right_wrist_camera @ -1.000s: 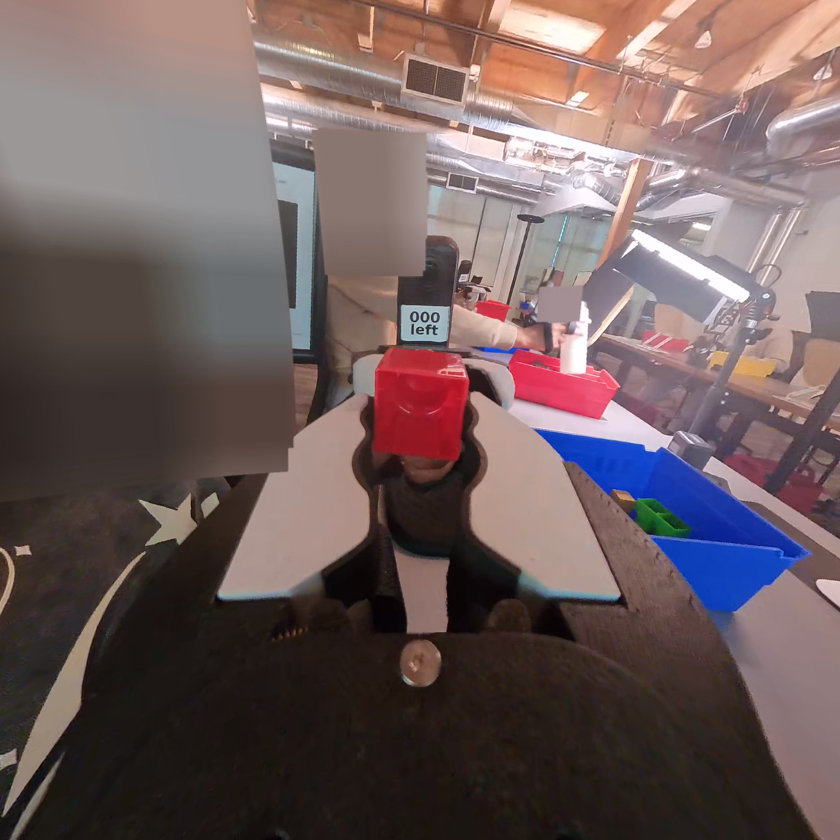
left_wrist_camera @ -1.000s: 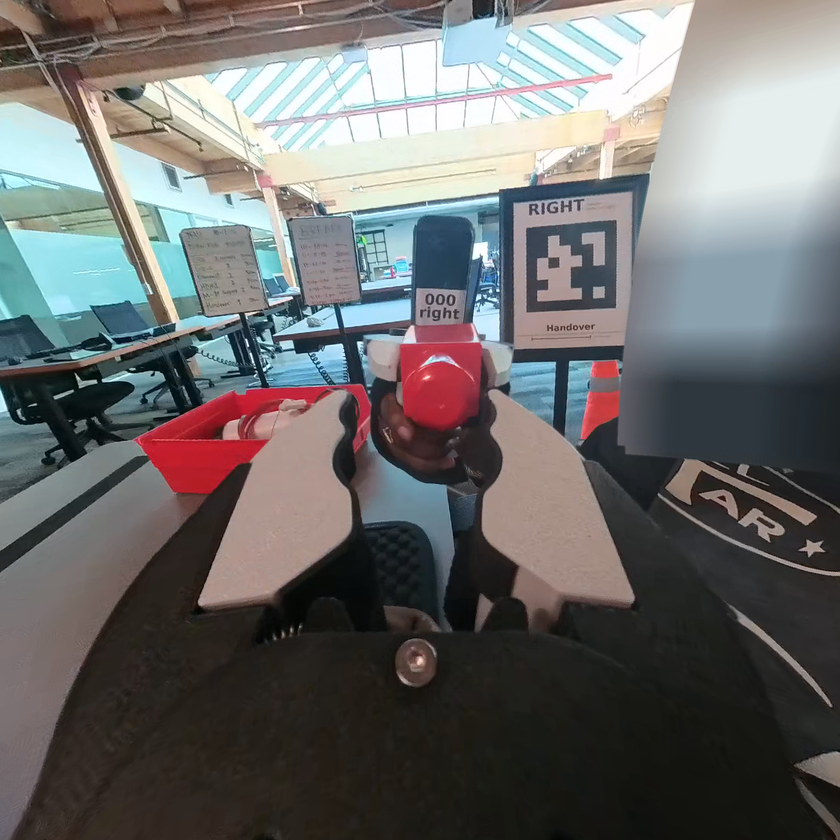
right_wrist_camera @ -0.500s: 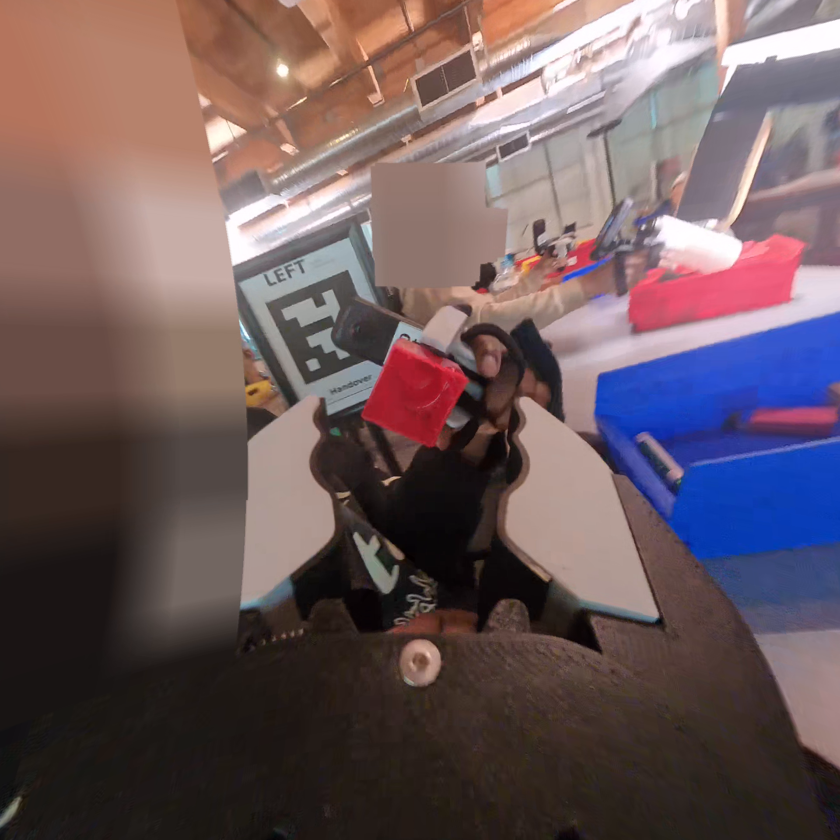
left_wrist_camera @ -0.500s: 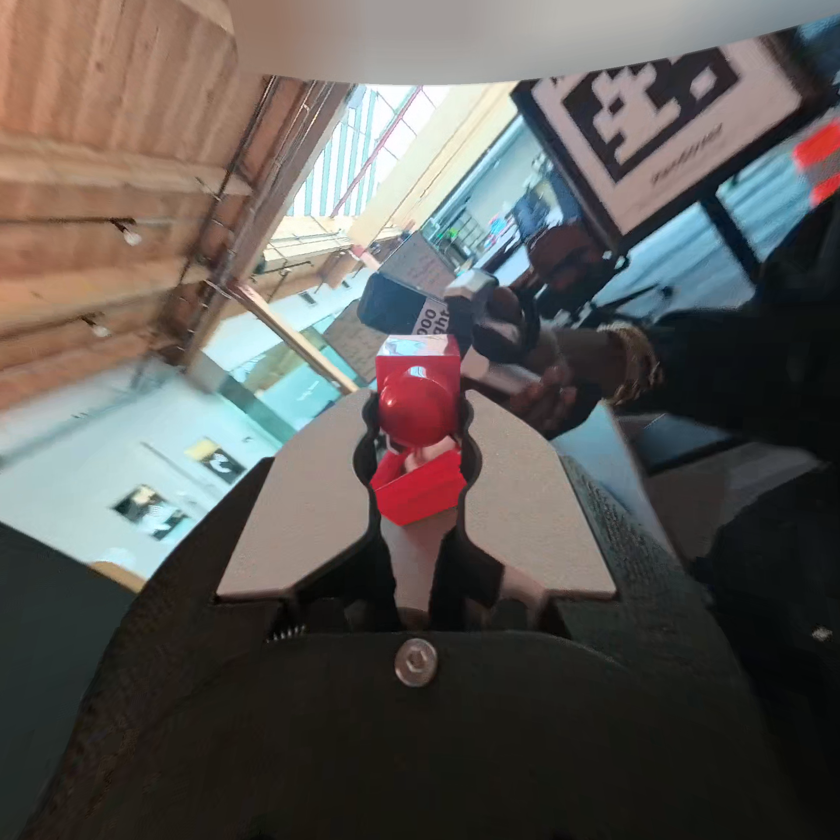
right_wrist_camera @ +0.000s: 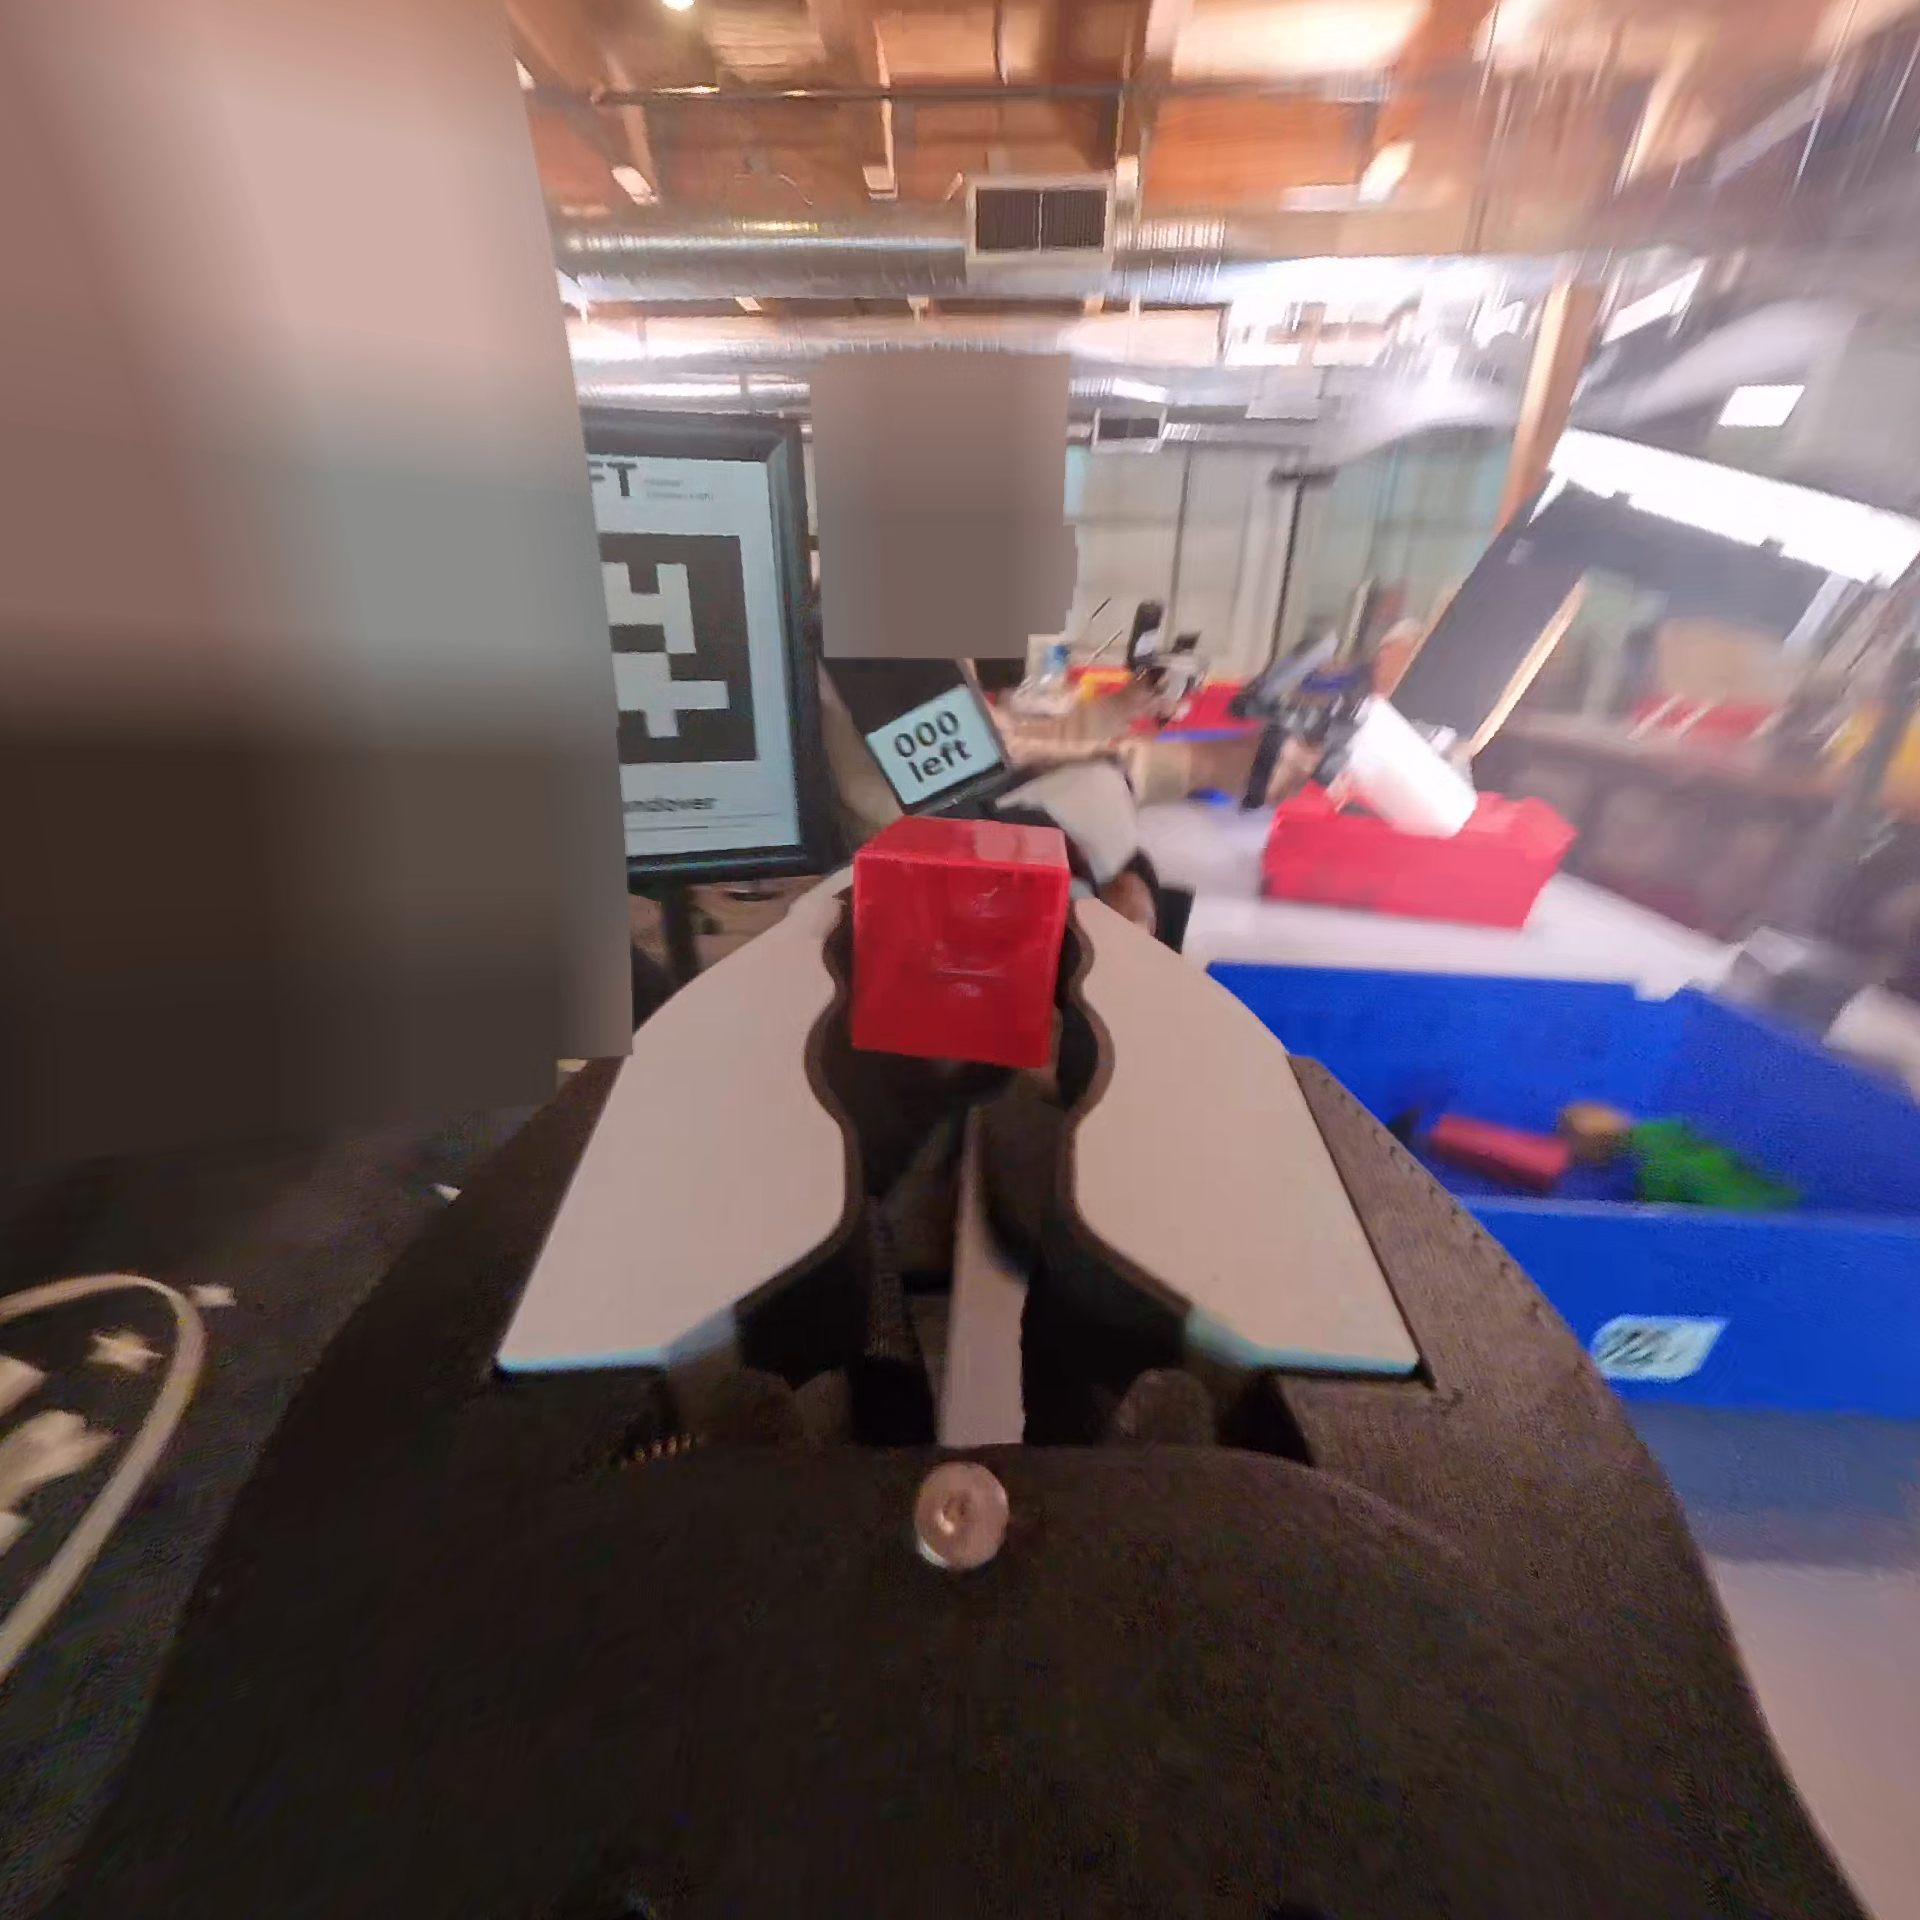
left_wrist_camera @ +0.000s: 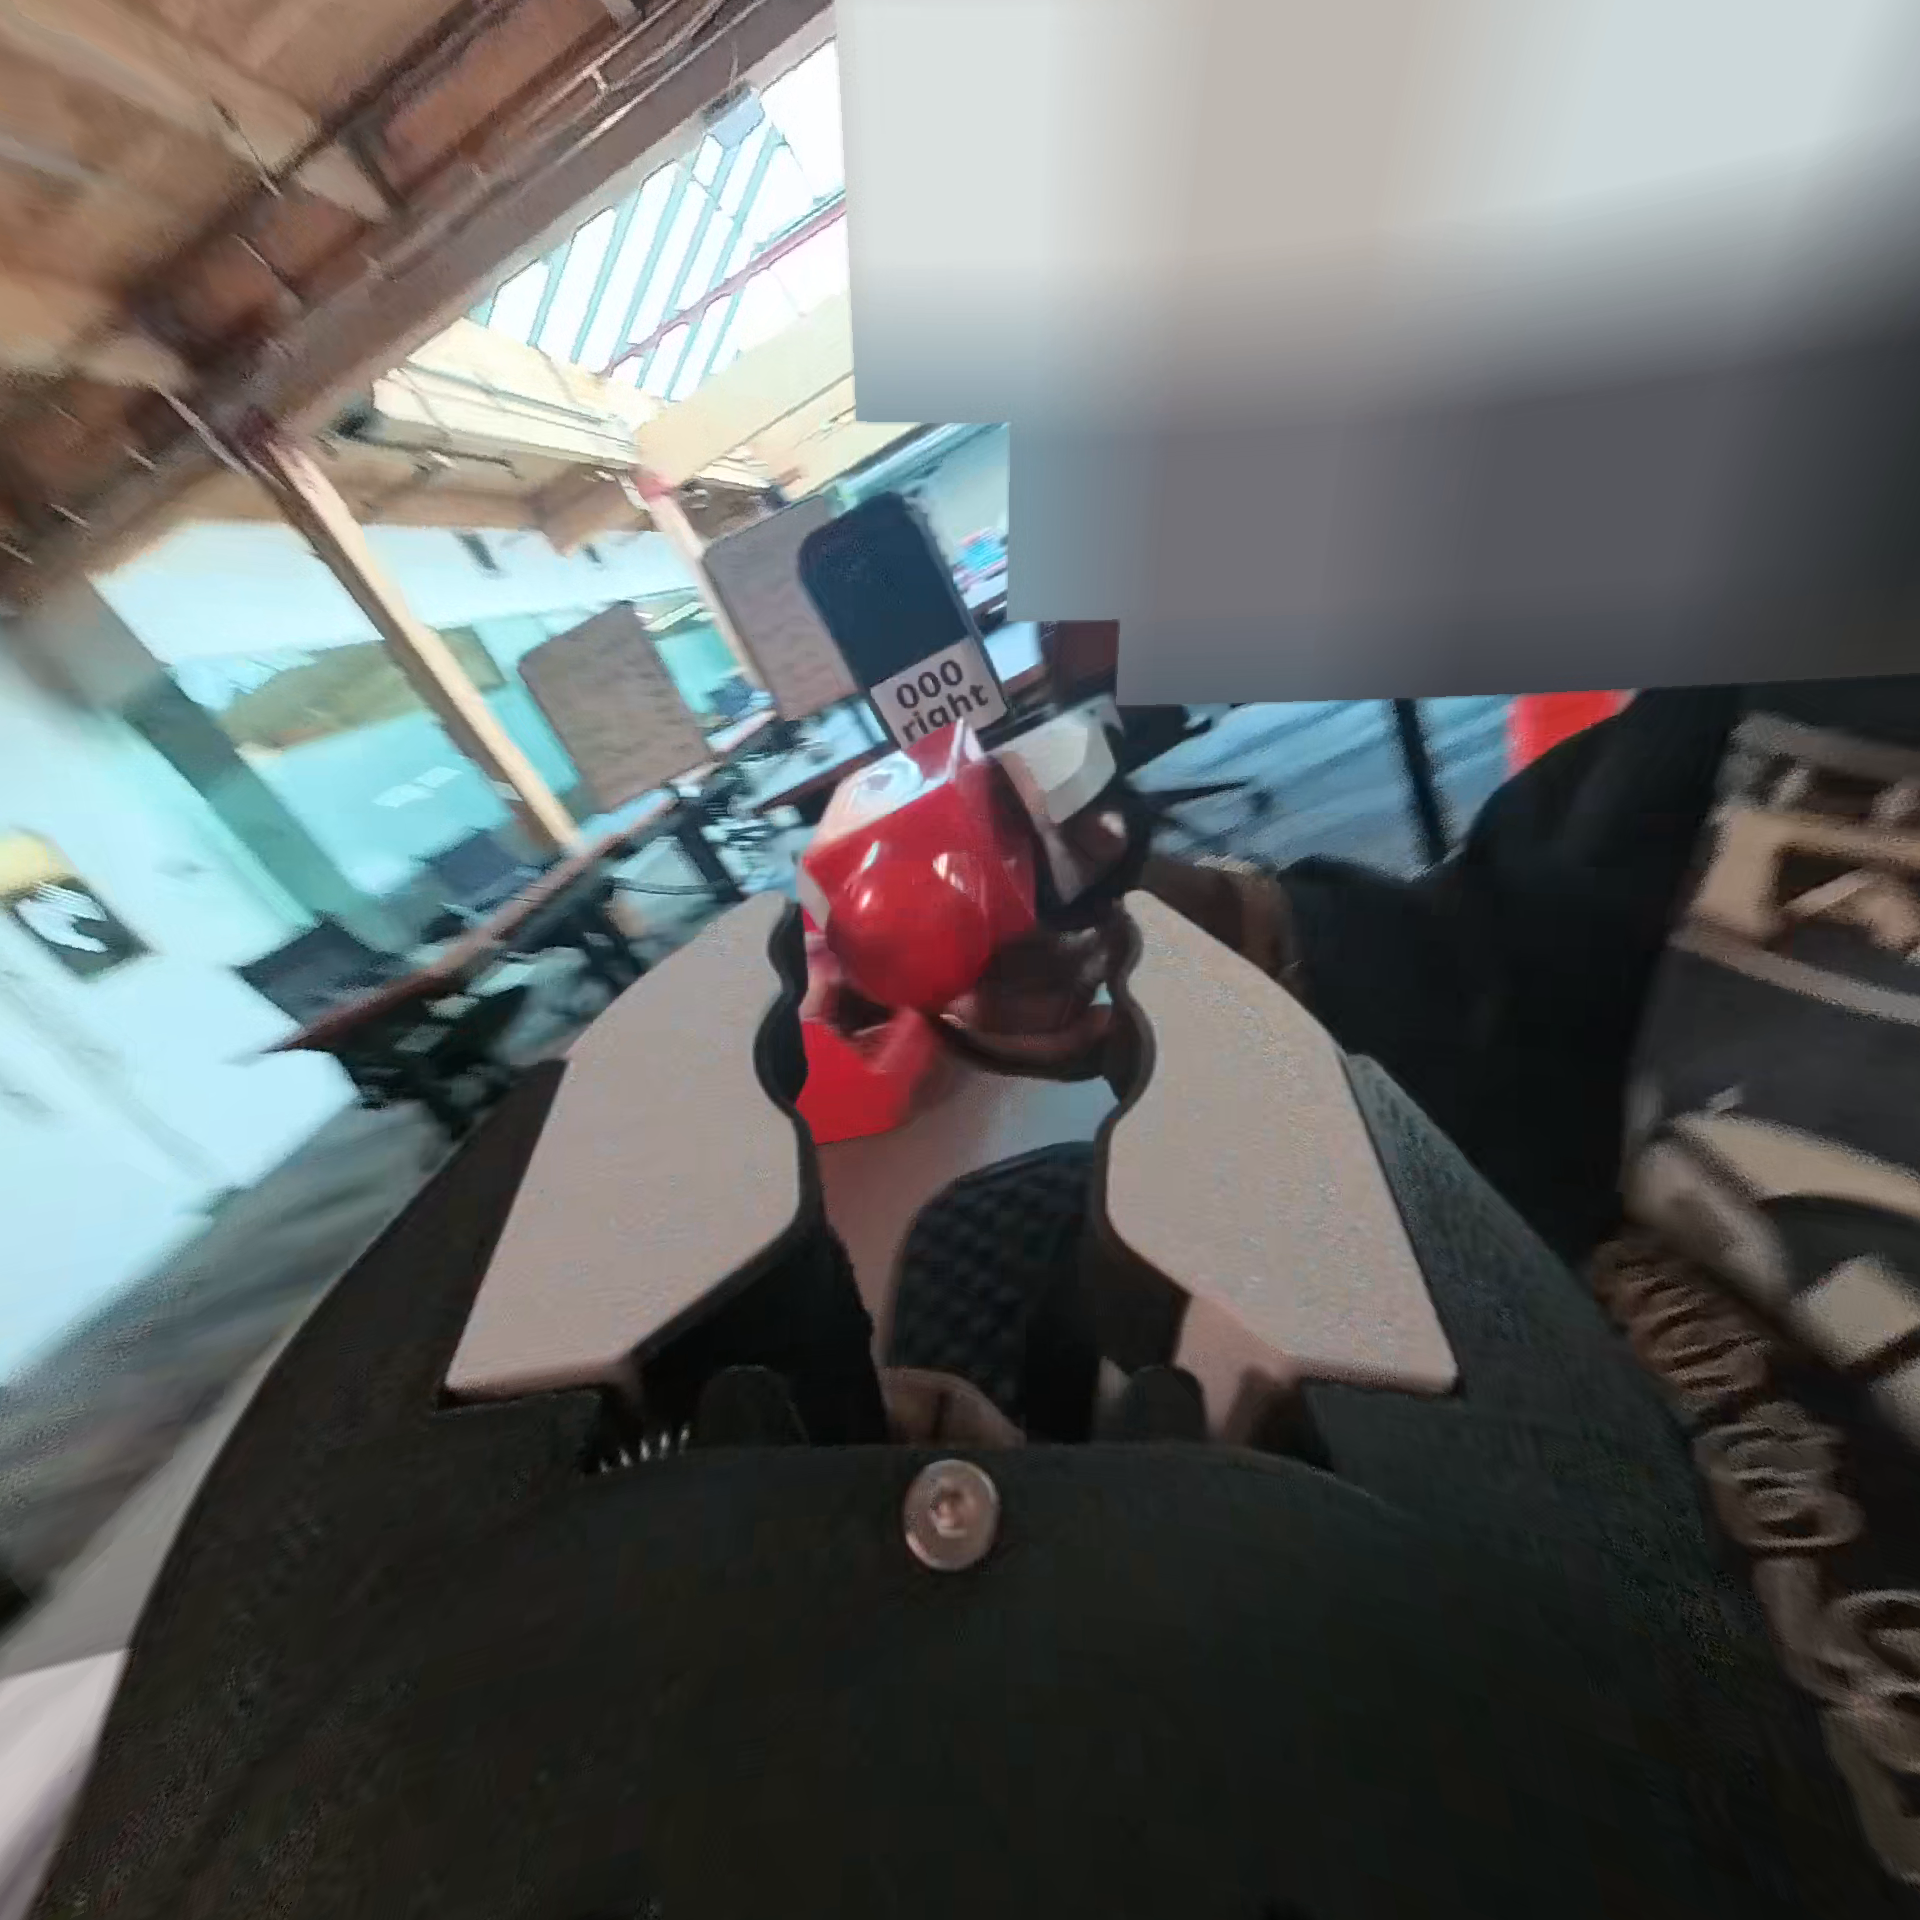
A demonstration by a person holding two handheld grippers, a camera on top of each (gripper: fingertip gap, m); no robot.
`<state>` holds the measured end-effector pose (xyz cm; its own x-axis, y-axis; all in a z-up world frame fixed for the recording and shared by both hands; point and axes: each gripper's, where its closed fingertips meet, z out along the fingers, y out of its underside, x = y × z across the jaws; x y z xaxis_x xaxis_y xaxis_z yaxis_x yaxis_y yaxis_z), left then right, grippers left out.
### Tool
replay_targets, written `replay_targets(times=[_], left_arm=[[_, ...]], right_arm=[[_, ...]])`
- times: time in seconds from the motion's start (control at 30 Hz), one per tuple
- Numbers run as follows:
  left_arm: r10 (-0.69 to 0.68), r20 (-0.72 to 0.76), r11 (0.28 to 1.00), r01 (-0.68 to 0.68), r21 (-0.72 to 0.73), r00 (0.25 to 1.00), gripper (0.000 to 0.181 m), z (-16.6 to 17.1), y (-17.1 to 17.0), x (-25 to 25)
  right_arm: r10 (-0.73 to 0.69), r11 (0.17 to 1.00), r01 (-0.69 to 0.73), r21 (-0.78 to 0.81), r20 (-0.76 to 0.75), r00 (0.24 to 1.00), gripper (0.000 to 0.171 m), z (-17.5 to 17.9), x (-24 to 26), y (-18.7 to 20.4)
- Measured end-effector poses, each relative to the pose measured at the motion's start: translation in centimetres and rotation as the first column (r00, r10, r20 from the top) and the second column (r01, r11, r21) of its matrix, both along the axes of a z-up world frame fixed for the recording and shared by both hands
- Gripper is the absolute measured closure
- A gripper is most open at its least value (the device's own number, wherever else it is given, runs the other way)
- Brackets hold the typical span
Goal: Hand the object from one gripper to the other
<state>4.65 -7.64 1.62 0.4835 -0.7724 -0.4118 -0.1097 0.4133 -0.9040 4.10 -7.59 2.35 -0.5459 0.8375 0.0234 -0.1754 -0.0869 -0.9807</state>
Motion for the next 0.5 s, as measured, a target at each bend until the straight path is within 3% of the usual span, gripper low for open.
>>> replay_targets(times=[0.1,0.2,0.37,0.5], left_arm=[[-0.078,0.140,0.982,0.100,-0.158,0.987,0.127,0.6,0.1,-0.2],[-0.109,0.204,0.969,0.150,-0.196,0.973,0.134,1.0,-0.1,0.0],[-0.101,0.154,0.971,0.131,-0.200,0.983,0.136,0.5,-0.2,0.6],[-0.124,0.151,0.974,0.149,-0.170,0.981,0.149,0.5,-0.5,0.9]], right_arm=[[-0.027,0.990,0.039,0.136,-0.094,0.995,0.135,0.5,0.8,-0.8],[-0.054,0.977,0.076,0.199,-0.115,0.992,0.135,0.5,0.9,-1.1],[-0.067,0.971,0.093,0.222,-0.123,0.990,0.135,0.3,0.7,-1.2],[-0.070,0.973,0.092,0.212,-0.112,0.991,0.134,0.1,0.5,-1.1]])
